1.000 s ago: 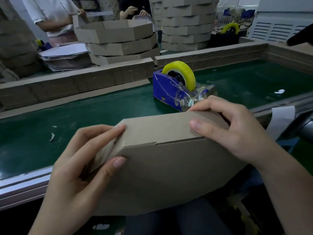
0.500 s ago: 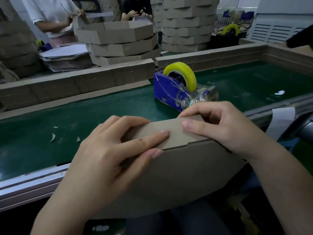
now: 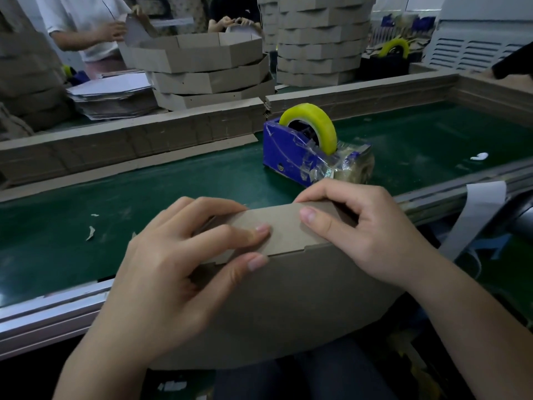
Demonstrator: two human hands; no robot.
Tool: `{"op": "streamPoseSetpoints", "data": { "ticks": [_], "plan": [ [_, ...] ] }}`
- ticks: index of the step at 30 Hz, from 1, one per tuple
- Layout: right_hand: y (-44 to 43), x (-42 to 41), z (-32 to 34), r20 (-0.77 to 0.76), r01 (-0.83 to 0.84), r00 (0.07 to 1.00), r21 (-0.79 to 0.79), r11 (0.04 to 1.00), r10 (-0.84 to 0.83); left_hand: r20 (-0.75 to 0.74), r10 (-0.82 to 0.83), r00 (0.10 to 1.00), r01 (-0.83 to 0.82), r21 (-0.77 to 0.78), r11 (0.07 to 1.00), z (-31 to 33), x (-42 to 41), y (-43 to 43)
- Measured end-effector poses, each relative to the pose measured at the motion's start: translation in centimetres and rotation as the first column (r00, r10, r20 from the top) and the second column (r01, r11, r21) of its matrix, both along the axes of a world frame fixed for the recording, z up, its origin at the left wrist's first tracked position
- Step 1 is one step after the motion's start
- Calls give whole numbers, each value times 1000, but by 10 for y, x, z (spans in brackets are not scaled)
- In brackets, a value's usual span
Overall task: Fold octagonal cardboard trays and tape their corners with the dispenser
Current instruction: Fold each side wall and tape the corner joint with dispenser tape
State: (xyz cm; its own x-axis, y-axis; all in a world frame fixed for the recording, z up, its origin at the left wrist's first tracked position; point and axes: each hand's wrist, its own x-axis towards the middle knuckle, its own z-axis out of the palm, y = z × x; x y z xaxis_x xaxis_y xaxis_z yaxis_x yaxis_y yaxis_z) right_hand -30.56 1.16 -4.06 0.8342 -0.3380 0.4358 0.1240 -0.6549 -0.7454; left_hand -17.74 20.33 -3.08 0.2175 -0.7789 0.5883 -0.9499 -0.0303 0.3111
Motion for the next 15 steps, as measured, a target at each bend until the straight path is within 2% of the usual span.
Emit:
{"op": "streamPoseSetpoints", "data": {
  "ticks": [4,8,10,12,14,15],
  "plan": [
    [-2,3,-4,-12,-13,1000,27,1000,13,135,12,991,-24,82,996,4,-2,-3],
    [-16,3,-1,13,-9,1000,13,1000,8,141,14,990,-26,83,996,5,-7,-8],
    [-41,7,4,76,126,988,101,987,-134,136,20,990,-31,76,997,5,-6,-8],
    [-78,18,9,90,381,915,118,917,-392,129,21,991,-30,70,997,4,-5,-8],
    [-113,32,13,-77,534,844,37,844,-531,120,17,993,-25,68,997,4,-3,-9],
    [-127,38,13,-198,533,832,24,846,-518,112,13,994,-21,68,997,3,-3,-9]
  ]
}}
